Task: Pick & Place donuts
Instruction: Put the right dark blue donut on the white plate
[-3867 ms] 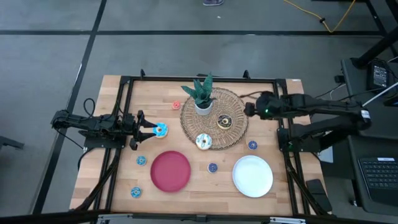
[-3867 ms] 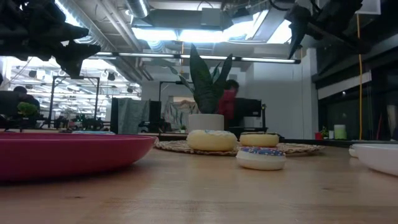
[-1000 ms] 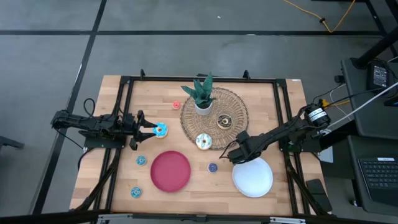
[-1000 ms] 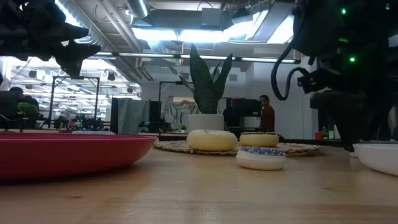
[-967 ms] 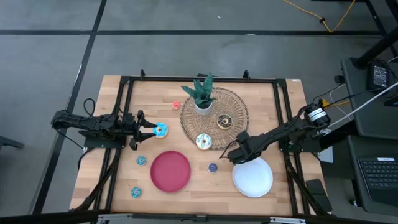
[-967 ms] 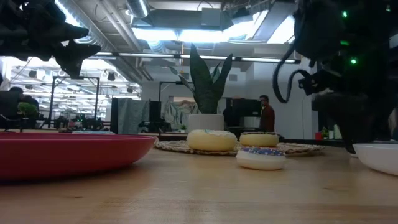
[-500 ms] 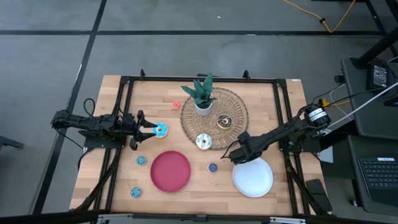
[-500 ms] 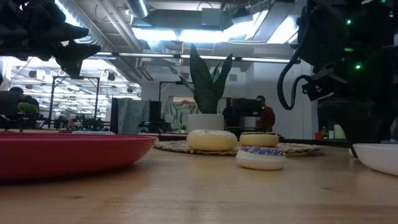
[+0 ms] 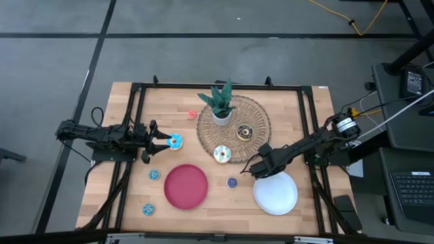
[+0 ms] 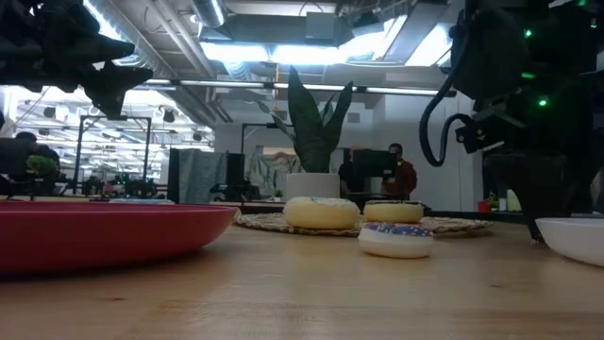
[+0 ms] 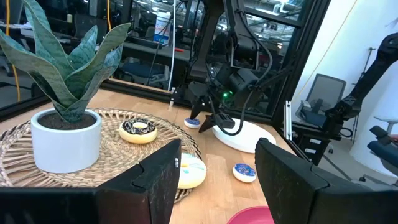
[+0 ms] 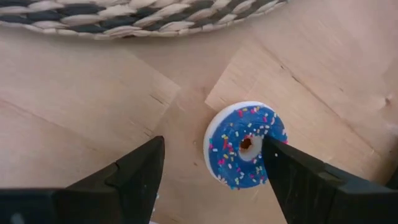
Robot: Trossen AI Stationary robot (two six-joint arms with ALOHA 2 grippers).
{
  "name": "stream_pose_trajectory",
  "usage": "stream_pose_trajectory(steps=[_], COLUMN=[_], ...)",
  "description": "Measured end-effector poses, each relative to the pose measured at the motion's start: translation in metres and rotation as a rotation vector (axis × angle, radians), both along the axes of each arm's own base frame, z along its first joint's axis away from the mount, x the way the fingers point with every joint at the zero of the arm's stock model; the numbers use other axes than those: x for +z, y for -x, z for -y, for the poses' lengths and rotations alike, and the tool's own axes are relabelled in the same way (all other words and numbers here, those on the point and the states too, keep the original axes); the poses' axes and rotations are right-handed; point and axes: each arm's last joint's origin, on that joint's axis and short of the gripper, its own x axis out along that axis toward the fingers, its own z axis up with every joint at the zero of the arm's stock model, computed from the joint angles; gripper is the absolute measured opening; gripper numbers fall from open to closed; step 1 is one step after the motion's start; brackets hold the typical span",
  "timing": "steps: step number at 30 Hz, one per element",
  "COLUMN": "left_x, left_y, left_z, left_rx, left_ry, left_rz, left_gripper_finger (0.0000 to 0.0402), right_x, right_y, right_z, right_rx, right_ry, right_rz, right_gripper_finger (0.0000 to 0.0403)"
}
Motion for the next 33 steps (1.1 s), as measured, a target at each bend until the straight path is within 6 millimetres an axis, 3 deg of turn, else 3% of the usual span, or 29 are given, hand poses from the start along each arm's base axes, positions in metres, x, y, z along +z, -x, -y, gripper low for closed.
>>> stream_pose_trajectory(steps=[22,33], left_x=[0.0,0.0], left_y=[0.0,0.0], left_z=[0.0,0.0], left_rx=[0.0,0.0], left_ry=[0.0,0.0], left_rz=[0.0,0.0], left_gripper_finger=[0.0198,0.0198], right_x=[-0.001,-0.001], right_y=[-0.001,-0.001], right_z=[-0.0006,-0.0006], right_rx=[0.007,0.006], right_ry=[-0.013,-0.013], right_rz=[0.006,0.007], right_gripper_finger=[0.0102,0.0049])
